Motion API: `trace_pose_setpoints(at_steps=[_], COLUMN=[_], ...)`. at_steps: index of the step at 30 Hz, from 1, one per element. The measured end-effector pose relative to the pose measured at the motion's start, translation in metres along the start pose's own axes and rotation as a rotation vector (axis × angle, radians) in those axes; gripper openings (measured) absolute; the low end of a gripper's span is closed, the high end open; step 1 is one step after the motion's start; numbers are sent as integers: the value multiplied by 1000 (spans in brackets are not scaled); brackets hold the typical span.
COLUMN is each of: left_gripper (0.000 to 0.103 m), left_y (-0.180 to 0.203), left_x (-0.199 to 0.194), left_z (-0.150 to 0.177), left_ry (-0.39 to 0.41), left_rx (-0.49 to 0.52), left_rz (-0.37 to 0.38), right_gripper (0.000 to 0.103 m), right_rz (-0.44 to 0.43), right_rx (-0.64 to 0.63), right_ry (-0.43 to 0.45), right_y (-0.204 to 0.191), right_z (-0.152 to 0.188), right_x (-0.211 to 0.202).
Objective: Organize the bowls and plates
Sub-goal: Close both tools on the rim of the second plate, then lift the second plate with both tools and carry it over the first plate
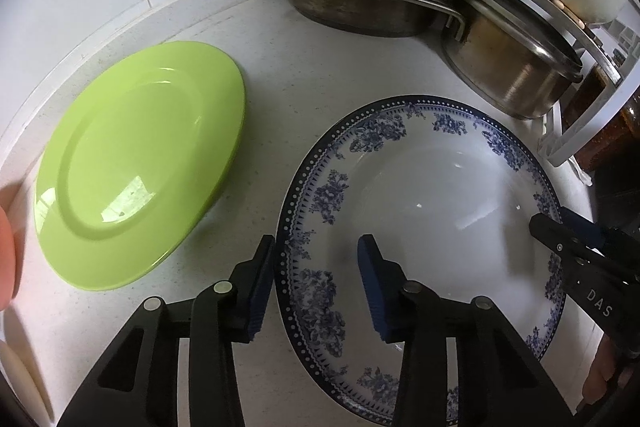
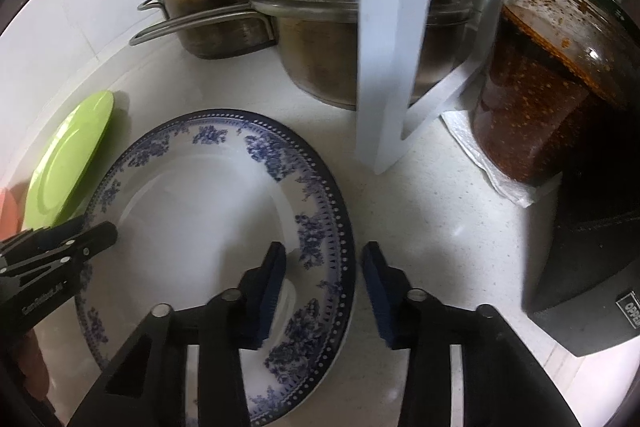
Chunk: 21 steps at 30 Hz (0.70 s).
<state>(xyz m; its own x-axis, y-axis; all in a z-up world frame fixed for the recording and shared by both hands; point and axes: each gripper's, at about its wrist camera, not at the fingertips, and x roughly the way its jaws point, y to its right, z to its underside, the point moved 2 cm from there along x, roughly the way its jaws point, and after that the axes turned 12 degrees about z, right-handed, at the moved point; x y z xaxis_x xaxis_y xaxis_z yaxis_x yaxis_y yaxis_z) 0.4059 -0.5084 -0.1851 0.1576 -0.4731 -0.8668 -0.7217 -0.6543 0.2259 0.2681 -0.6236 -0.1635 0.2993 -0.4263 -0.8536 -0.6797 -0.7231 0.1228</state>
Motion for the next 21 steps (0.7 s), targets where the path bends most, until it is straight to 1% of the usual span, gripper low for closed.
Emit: trace_pose_setpoints(at_steps=[3, 11, 21], left_gripper=[37, 36, 36], left_y=[-1, 0, 2], left_x=[0, -8, -41], left_z=[0, 3, 24], left_ry=[-1, 8, 34], left_rx=[-5, -2, -4], left_rz=[-3, -9, -14], right_gripper=[37, 37, 37], right_rz=[8, 4, -1], right_rx=[-3, -11, -30], right_ry=[-5, -13, 3], right_y=[-2, -4, -8], right_z=[-1, 0, 10], right_x=[0, -8, -38])
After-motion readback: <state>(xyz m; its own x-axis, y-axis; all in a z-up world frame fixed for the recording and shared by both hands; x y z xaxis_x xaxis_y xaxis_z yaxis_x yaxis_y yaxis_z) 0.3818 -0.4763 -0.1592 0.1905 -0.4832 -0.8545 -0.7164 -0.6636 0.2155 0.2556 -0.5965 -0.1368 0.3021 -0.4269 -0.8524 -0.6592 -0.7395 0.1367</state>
